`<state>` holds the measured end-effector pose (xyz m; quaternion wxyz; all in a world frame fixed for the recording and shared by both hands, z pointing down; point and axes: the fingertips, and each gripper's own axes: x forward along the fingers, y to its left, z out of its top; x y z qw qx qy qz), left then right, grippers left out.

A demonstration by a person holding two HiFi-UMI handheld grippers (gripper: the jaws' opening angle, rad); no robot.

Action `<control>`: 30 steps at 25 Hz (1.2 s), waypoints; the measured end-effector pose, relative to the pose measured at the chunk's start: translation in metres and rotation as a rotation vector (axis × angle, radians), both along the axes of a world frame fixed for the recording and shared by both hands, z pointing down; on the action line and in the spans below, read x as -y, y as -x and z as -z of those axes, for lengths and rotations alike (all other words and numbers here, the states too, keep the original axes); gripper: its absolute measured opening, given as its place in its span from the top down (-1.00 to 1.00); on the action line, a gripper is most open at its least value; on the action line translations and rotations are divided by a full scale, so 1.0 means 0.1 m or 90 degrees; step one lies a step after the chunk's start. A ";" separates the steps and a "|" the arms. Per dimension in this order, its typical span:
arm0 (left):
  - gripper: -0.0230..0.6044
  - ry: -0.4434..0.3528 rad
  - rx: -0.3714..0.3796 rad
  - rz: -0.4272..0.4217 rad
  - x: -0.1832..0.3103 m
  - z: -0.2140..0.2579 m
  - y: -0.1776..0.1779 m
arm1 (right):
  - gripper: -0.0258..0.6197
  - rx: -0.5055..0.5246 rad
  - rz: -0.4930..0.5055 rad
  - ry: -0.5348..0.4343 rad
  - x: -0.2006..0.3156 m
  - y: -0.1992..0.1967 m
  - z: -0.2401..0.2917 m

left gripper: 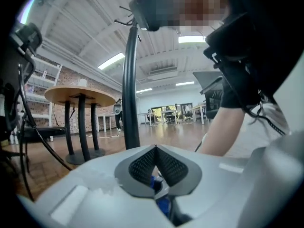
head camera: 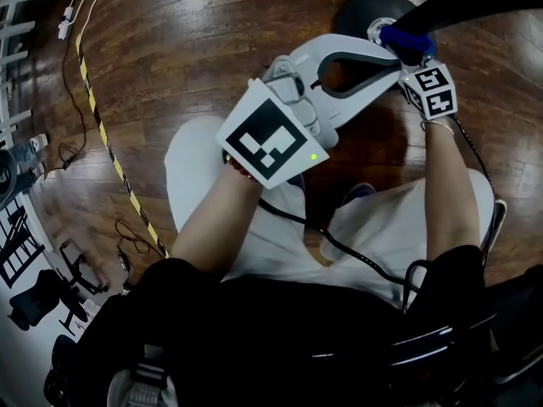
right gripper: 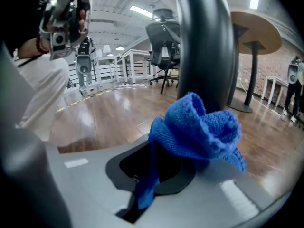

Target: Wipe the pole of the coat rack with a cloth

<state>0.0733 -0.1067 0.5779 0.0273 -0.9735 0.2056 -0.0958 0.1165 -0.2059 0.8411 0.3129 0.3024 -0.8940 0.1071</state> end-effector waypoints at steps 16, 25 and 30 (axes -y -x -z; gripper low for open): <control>0.95 -0.021 -0.064 0.026 0.39 0.54 0.01 | 0.86 0.050 0.187 -0.134 -0.18 -0.05 2.36; 0.95 -0.128 -0.067 -0.011 0.41 1.79 -0.34 | 0.86 0.125 0.163 -0.265 -0.06 -0.08 3.85; 0.95 -0.150 -0.079 -0.015 0.37 2.32 -0.37 | 0.86 0.151 0.164 -0.327 -0.13 0.05 4.56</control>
